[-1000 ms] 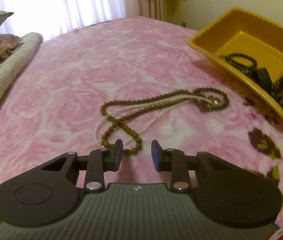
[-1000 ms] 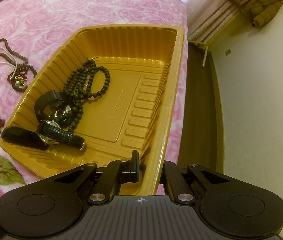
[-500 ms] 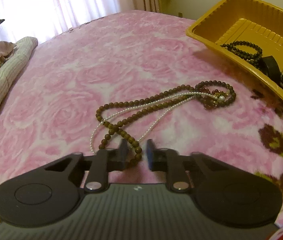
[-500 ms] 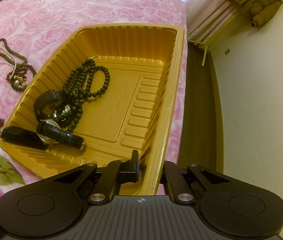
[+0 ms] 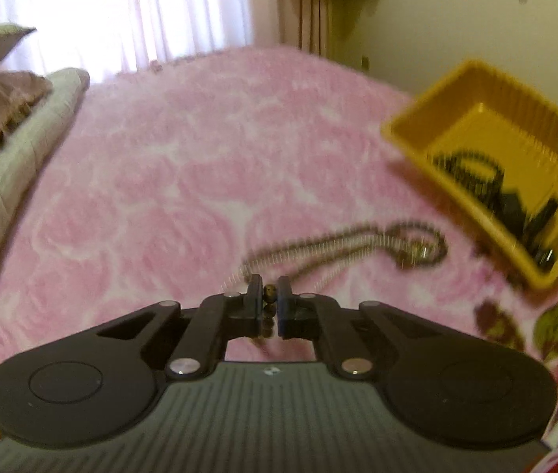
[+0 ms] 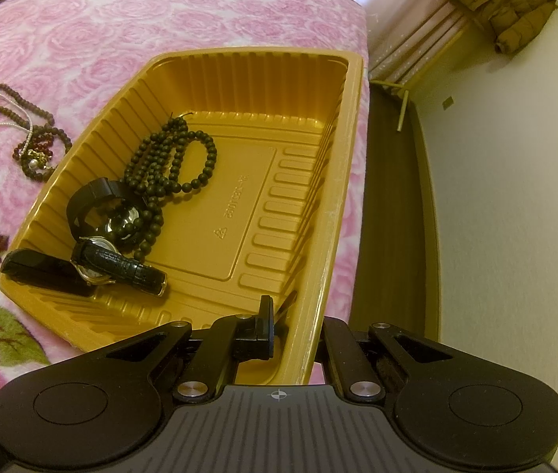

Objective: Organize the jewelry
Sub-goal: 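Grasp the brown bead necklace with the left tool, then lift the brown necklace over the tray and release it from the left tool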

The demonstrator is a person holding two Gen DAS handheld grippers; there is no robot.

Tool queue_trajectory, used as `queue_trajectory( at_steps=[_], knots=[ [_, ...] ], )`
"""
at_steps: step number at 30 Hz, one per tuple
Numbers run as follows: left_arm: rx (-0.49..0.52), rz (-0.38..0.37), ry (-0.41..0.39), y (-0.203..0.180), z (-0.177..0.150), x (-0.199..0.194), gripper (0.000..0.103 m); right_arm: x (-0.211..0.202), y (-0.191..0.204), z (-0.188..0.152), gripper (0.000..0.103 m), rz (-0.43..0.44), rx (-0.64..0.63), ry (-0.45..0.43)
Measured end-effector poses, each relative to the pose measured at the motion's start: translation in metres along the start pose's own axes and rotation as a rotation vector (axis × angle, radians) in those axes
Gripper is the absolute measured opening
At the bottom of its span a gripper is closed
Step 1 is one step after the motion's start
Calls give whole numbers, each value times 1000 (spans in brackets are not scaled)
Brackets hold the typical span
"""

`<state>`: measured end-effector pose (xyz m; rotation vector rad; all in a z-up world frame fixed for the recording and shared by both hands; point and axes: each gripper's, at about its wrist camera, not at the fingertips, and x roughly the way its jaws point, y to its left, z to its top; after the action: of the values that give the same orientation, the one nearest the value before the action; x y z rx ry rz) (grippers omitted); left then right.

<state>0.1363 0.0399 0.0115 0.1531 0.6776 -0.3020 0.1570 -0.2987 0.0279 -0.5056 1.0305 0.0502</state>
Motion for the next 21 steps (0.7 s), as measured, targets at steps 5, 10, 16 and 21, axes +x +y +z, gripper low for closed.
queue_trajectory(
  at_steps=[5,10,16,21],
  knots=[
    [15,-8,-101,6,37,-35,6,0,0,0,5,0,0,1],
    [44,-41,-186,3,72,-62,6,0,-1,1,5,-2,-3,-2],
    [91,-90,-256,-10,105,-80,6,-2,0,1,5,-7,-7,-4],
    [142,-131,-285,-28,124,-87,6,-5,1,0,5,-7,-7,-7]
  ],
)
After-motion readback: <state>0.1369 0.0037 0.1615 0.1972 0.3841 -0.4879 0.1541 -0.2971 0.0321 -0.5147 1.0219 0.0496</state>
